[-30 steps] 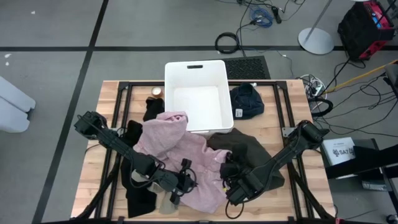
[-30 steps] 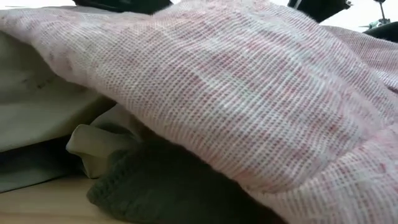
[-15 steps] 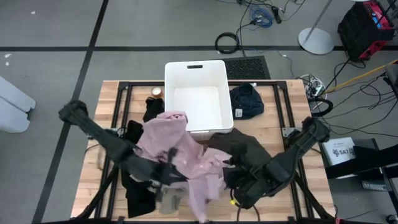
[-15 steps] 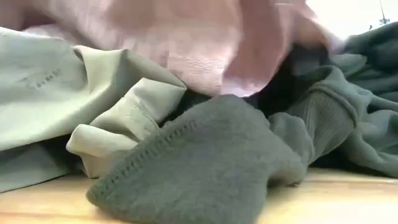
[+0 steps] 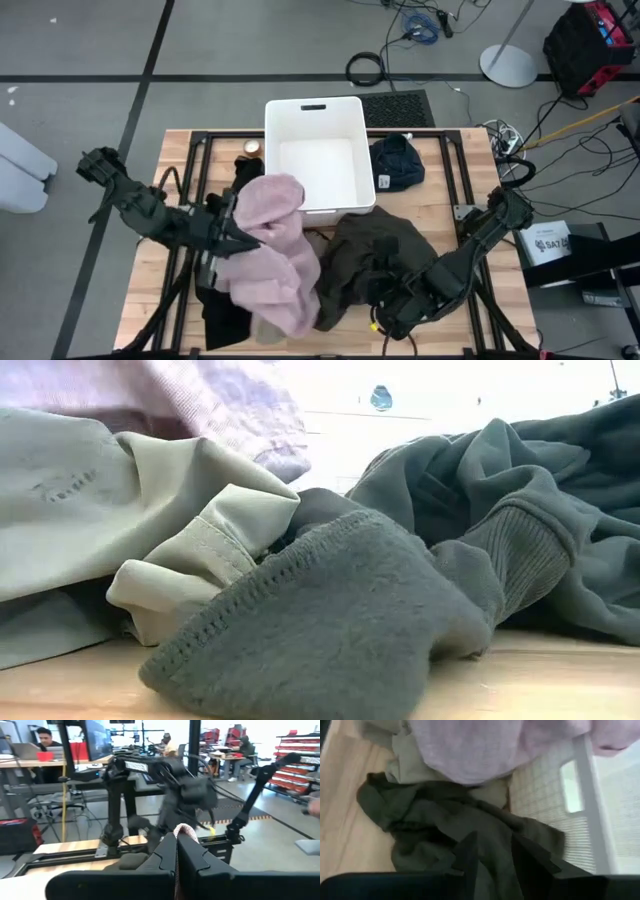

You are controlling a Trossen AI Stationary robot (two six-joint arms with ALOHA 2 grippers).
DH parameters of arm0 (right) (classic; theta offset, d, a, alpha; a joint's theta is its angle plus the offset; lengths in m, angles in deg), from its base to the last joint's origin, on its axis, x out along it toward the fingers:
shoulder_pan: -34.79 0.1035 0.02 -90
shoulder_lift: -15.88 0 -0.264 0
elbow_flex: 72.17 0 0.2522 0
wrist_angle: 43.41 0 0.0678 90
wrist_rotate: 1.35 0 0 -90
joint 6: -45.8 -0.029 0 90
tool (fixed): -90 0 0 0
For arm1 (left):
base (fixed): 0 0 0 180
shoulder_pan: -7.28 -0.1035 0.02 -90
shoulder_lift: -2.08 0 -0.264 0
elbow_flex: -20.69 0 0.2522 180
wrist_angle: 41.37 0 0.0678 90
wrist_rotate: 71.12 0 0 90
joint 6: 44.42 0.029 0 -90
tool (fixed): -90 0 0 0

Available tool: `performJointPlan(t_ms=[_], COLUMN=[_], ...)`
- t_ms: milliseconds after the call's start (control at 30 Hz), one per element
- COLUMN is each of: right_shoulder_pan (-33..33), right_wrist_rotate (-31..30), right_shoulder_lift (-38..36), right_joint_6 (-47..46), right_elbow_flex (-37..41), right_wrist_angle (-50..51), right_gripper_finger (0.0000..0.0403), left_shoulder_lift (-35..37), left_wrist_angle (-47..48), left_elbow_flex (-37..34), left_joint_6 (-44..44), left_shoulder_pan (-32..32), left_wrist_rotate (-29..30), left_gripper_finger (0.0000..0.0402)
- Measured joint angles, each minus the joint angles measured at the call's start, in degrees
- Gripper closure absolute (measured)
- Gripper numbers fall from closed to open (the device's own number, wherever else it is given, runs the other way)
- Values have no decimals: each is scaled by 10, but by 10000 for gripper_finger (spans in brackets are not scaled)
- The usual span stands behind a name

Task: Fold laundry
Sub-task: Put the pink polo into the white laundry bin

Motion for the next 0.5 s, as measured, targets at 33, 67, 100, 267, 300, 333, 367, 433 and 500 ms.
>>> performJointPlan(t_ms=[33,67,100,267,300,333,367,433,500], right_shoulder_pan=[0,1,1,0,0,-1,-1,-1,-1], right_wrist_rotate=[-12,-31,-59,-124,-117,-104,-95,-90,-91], right_shoulder_lift=[0,1,1,1,1,1,1,1,1], right_joint_6=[-9,-17,-23,22,44,65,82,102,123], right_elbow_flex=[23,46,73,206,228,249,267,297,317], right_wrist_angle=[-28,-62,-111,-442,-508,-574,-625,-703,-763], right_gripper_finger=[299,299,299,299,299,299,299,299,299], left_shoulder_lift=[0,0,0,0,0,0,0,0,0], left_wrist_angle=[0,0,-1,-5,-6,-6,-7,-9,-12], left_elbow_flex=[-1,-1,-1,-1,-1,-1,-1,-1,-1], left_joint_6=[0,1,2,11,16,17,17,17,17], left_shoulder_pan=[0,-1,-2,-5,-8,-10,-13,-20,-26], left_wrist_rotate=[4,10,17,66,74,80,84,86,86], left_gripper_finger=[399,399,399,399,399,399,399,398,398])
